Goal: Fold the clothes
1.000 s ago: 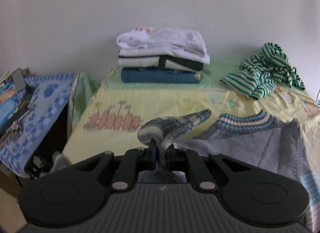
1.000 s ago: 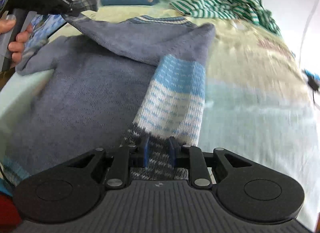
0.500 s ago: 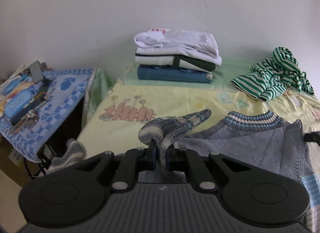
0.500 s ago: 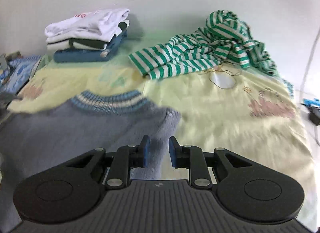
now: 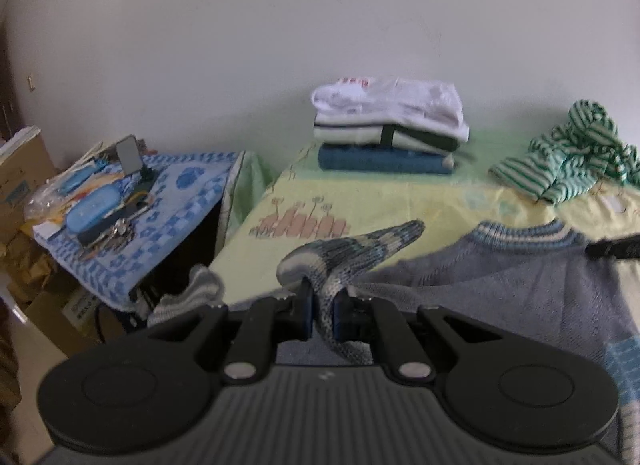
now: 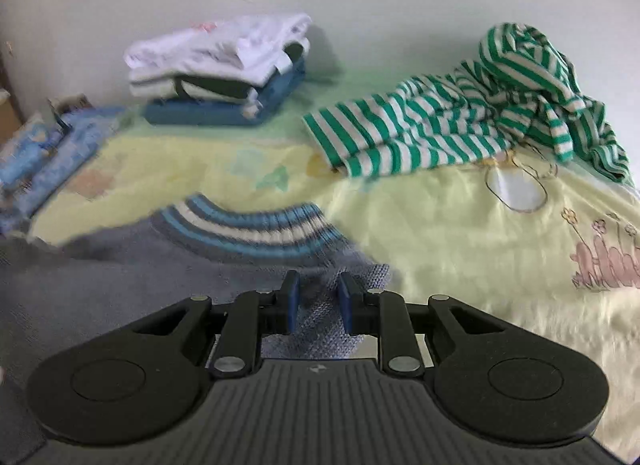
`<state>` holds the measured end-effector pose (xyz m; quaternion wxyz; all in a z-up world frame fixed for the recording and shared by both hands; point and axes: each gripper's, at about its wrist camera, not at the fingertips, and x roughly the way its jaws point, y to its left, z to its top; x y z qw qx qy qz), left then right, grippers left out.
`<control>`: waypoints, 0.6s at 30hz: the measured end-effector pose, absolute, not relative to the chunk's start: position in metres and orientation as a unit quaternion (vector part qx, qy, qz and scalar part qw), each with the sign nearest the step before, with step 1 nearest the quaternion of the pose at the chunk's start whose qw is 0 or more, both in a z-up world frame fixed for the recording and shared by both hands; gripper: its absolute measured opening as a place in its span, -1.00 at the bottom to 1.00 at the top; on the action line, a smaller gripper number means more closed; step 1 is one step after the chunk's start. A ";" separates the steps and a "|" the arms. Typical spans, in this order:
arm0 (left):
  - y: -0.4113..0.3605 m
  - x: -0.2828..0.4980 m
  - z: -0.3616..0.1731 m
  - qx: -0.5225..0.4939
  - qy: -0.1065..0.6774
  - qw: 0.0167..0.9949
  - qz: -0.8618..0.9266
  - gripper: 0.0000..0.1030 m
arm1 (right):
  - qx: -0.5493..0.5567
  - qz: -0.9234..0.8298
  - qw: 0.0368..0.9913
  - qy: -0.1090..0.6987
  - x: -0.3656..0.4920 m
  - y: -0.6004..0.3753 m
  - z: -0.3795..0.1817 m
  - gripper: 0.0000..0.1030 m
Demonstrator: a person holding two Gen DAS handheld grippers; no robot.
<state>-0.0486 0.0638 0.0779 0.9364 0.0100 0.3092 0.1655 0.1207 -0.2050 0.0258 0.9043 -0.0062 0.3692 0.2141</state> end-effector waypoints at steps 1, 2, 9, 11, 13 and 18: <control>0.064 -0.048 0.076 0.007 0.311 0.935 0.170 -0.90 | 0.005 0.219 0.905 0.365 0.119 -0.208 0.028 -0.57; 0.065 -0.048 0.075 0.005 0.311 0.934 0.176 -0.90 | 0.007 0.221 0.905 0.364 0.119 -0.209 0.028 -0.57; 0.068 -0.041 0.074 0.010 0.308 0.931 0.197 -0.90 | 0.005 0.227 0.899 0.375 0.129 -0.205 0.011 -0.56; 0.070 -0.037 0.074 0.003 0.312 0.929 0.197 -0.90 | -0.004 0.232 0.900 0.370 0.129 -0.203 0.013 -0.56; 0.071 -0.037 0.073 -0.001 0.314 0.929 0.196 -0.90 | 0.001 0.237 0.900 0.366 0.126 -0.206 0.021 -0.56; 0.071 -0.035 0.071 -0.011 0.316 0.927 0.200 -0.90 | -0.044 0.229 0.902 0.363 0.104 -0.215 0.033 -0.56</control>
